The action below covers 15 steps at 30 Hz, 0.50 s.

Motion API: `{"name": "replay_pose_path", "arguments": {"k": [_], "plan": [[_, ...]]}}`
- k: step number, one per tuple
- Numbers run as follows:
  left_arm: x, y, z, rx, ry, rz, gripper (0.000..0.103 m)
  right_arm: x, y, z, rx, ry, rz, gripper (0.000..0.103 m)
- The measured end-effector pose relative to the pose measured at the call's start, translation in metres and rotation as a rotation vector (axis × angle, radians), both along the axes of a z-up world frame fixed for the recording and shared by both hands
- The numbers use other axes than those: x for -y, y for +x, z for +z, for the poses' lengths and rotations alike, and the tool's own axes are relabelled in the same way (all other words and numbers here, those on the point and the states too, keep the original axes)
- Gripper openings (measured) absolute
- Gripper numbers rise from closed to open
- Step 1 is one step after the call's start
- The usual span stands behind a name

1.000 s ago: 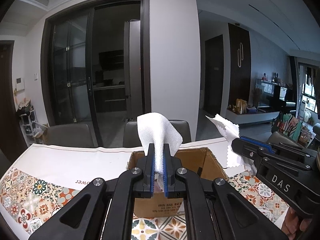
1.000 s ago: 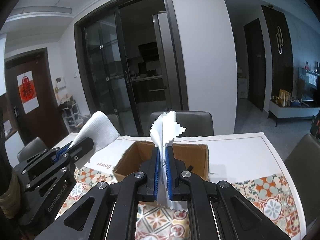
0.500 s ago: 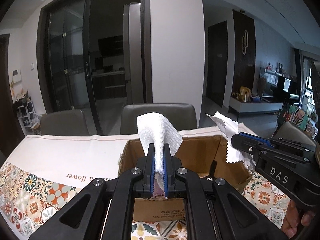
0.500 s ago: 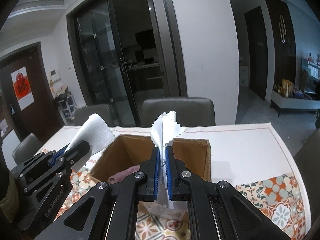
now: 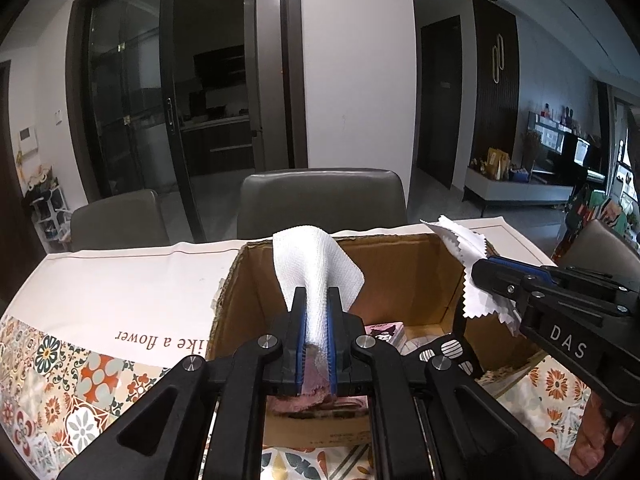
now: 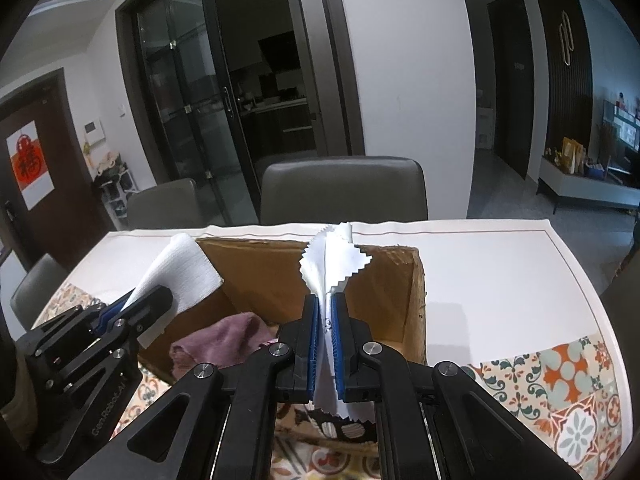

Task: Organize soft objects
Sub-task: 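Open both tools to drop the white cloths into the box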

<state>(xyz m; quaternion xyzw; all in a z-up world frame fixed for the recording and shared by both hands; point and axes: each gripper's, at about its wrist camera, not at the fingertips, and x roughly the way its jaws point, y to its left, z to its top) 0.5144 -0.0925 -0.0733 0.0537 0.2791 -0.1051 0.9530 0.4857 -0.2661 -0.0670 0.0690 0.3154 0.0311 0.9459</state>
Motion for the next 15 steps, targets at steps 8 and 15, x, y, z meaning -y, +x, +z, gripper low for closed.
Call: {"name": "replay_pose_path", "arguments": {"k": [8, 15], "plan": [[0.005, 0.004, -0.009, -0.018, 0.016, -0.004, 0.036, -0.003, 0.016, -0.020, -0.074, 0.009, 0.023, 0.010], [0.001, -0.002, -0.005, -0.007, 0.013, 0.013, 0.042, -0.003, 0.010, -0.019, -0.050, -0.002, 0.013, 0.055]]}}
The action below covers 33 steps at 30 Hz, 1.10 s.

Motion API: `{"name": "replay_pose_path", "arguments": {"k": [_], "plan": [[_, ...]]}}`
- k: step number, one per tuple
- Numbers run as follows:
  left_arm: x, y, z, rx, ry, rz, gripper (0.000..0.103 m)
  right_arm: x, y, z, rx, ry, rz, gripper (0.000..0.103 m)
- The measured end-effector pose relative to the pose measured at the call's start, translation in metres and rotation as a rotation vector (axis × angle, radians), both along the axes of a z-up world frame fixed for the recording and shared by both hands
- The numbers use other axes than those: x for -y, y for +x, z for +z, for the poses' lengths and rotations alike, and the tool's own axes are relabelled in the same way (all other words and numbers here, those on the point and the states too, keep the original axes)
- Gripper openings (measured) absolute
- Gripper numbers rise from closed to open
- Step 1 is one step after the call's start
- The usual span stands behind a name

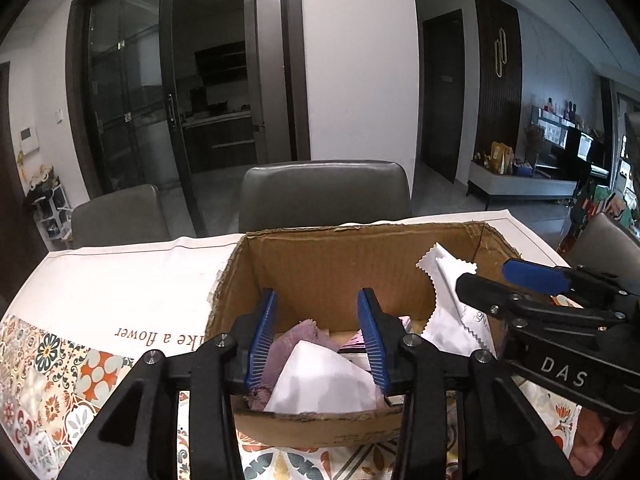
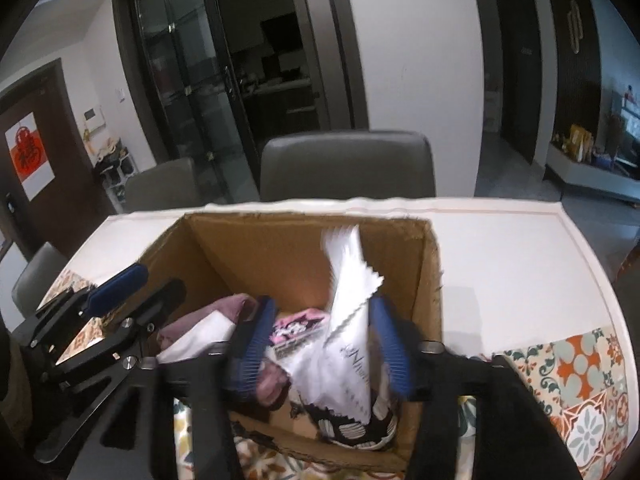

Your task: Organize soft objects

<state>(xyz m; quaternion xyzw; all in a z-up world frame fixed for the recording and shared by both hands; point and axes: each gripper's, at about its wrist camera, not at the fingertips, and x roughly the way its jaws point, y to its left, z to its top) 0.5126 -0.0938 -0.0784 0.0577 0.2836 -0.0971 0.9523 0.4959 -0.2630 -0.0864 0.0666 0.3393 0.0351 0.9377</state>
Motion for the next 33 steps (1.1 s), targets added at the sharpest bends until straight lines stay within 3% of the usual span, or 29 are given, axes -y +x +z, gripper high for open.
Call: {"name": "replay_pose_path", "arguments": {"k": [10, 12, 23, 27, 33], "plan": [[-0.012, -0.038, 0.019, 0.048, 0.015, 0.043, 0.053, 0.004, -0.034, 0.019, 0.051, -0.024, -0.083, 0.055], [-0.011, -0.050, 0.024, 0.061, 0.013, 0.046, 0.060, 0.007, -0.045, 0.026, 0.066, -0.012, -0.105, 0.056], [-0.031, -0.105, 0.054, 0.107, -0.037, 0.088, 0.064, -0.004, -0.106, 0.059, 0.123, -0.013, -0.161, 0.056], [-0.044, -0.132, 0.062, 0.125, -0.040, 0.101, 0.068, -0.014, -0.130, 0.069, 0.133, -0.015, -0.172, 0.065], [-0.066, -0.174, 0.072, 0.143, -0.031, 0.097, 0.078, -0.032, -0.169, 0.082, 0.150, -0.021, -0.198, 0.069]]}}
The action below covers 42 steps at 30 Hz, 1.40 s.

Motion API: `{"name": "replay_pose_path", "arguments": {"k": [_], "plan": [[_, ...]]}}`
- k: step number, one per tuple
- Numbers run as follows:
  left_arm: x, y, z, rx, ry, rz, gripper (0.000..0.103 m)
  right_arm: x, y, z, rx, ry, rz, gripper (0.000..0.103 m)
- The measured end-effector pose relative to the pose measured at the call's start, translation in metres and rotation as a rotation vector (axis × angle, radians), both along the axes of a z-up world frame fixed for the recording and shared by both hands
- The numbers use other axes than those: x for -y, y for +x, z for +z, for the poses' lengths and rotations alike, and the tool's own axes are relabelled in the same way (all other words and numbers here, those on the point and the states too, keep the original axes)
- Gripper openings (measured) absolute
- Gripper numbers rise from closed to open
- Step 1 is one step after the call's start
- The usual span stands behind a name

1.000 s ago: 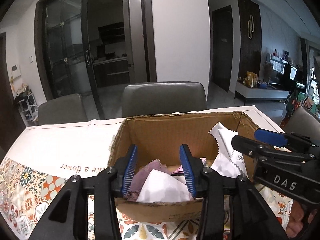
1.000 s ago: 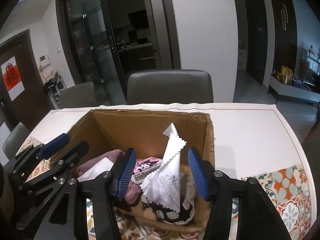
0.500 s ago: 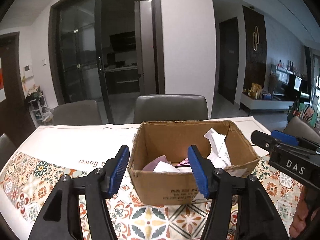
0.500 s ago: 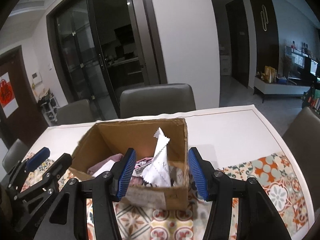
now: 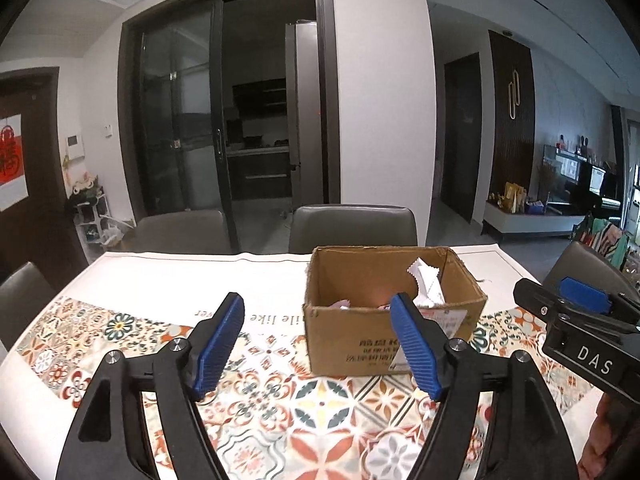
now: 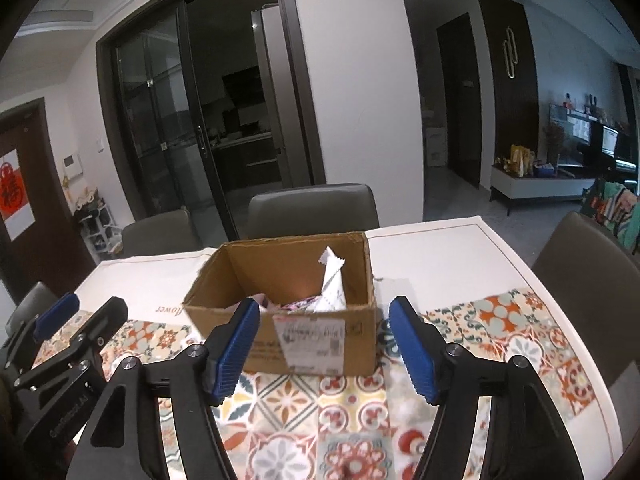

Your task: Organize soft objects

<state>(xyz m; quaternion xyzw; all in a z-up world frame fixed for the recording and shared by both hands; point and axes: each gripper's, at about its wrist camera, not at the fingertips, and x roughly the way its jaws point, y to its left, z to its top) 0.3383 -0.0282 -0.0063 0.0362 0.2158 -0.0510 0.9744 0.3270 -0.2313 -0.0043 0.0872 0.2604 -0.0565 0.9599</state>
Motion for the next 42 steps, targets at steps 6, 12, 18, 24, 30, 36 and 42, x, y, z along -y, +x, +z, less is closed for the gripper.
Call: {"name": "replay_pose_path", "arguments": {"k": [6, 12, 18, 24, 30, 36, 42], "plan": [[-0.016, -0.036, 0.004, 0.008, 0.008, -0.009, 0.087, -0.020, -0.041, 0.006, 0.008, -0.025, -0.016, 0.072], [-0.022, -0.066, 0.010, 0.024, 0.021, 0.000, 0.092, -0.032, -0.074, 0.009, 0.015, -0.032, -0.039, 0.073], [-0.022, -0.101, 0.019, 0.065, 0.021, 0.021, 0.097, -0.036, -0.101, 0.018, 0.031, -0.053, -0.029, 0.074], [-0.019, -0.136, 0.027, 0.106, 0.015, 0.051, 0.098, -0.034, -0.130, 0.027, 0.056, -0.081, -0.013, 0.075], [-0.014, -0.171, 0.031, 0.129, 0.012, 0.066, 0.099, -0.031, -0.167, 0.033, 0.076, -0.082, -0.003, 0.076], [-0.013, -0.204, 0.035, 0.146, 0.008, 0.077, 0.102, -0.027, -0.198, 0.035, 0.080, -0.068, 0.006, 0.076], [-0.012, -0.233, 0.036, 0.152, 0.004, 0.080, 0.102, -0.028, -0.226, 0.037, 0.091, -0.068, 0.010, 0.079]]}}
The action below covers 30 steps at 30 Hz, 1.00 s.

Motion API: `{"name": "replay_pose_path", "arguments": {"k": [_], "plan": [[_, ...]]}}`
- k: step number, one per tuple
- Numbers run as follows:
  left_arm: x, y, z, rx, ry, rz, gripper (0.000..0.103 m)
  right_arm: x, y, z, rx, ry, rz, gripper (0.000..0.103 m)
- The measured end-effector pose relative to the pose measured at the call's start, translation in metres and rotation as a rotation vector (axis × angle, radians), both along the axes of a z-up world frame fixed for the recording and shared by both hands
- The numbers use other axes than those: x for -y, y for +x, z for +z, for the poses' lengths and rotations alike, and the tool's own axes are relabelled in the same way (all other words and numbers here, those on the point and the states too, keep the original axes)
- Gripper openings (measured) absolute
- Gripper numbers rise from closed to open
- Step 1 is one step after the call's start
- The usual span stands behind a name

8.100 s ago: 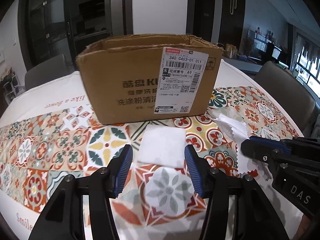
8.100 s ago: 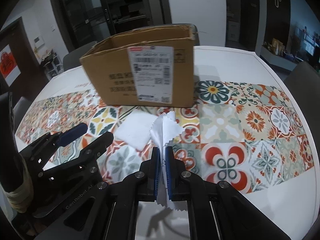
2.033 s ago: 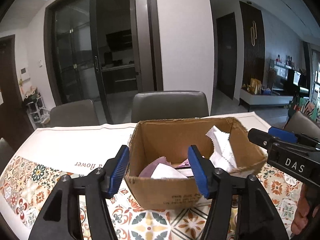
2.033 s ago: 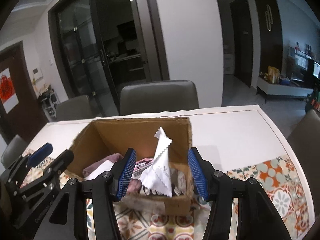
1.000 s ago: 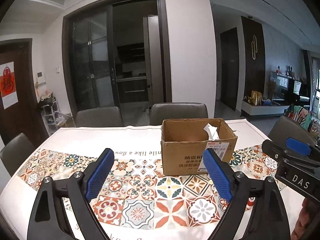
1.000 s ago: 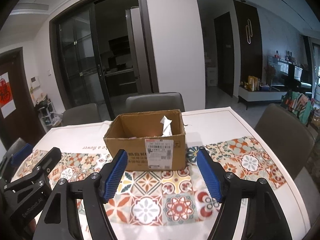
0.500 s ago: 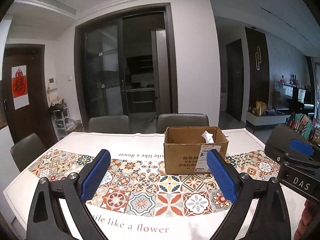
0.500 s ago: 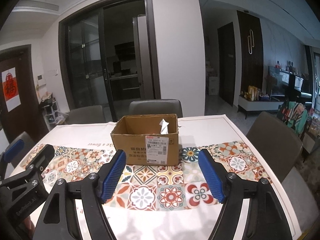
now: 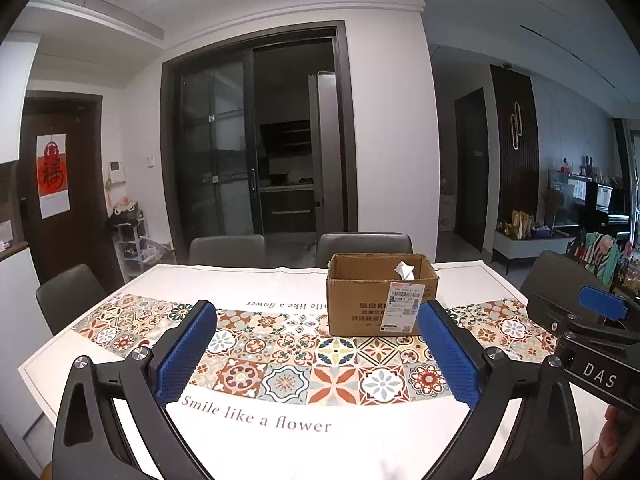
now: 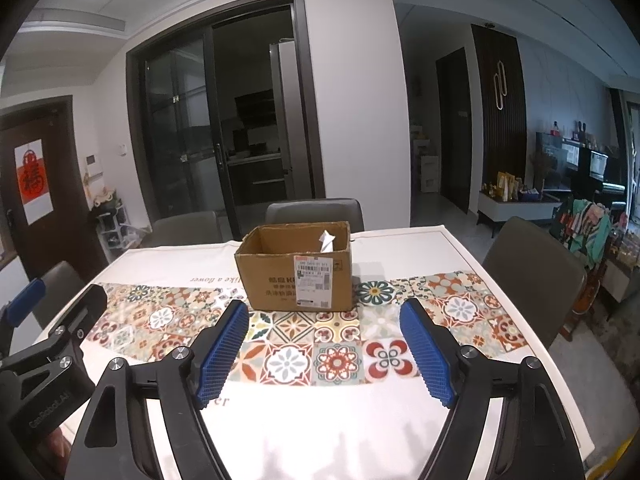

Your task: Organize soft objects

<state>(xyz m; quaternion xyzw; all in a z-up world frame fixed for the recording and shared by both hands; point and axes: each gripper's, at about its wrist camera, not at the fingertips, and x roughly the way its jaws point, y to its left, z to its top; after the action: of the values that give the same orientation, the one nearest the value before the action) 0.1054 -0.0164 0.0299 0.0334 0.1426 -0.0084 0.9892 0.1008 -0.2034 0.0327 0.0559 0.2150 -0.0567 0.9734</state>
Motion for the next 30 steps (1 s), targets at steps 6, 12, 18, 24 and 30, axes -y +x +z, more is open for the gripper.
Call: {"name": "replay_pose_path", "arguments": {"k": [6, 12, 18, 24, 30], "plan": [[0.002, -0.025, 0.003, 0.016, 0.006, -0.003, 0.103, 0.002, -0.026, 0.002, 0.008, -0.003, 0.005, 0.080], [0.005, -0.045, 0.006, 0.036, 0.021, -0.006, 0.103, 0.002, -0.044, 0.003, 0.013, -0.005, 0.011, 0.080], [0.005, -0.053, 0.008, 0.041, 0.019, -0.012, 0.103, 0.004, -0.054, 0.004, 0.019, -0.007, 0.016, 0.081], [0.005, -0.059, 0.008, 0.043, 0.015, -0.017, 0.103, 0.004, -0.062, 0.005, 0.028, -0.019, 0.015, 0.081], [0.007, -0.060, 0.009, 0.046, 0.020, -0.017, 0.103, 0.003, -0.067, 0.005, 0.033, -0.023, 0.015, 0.081]]}}
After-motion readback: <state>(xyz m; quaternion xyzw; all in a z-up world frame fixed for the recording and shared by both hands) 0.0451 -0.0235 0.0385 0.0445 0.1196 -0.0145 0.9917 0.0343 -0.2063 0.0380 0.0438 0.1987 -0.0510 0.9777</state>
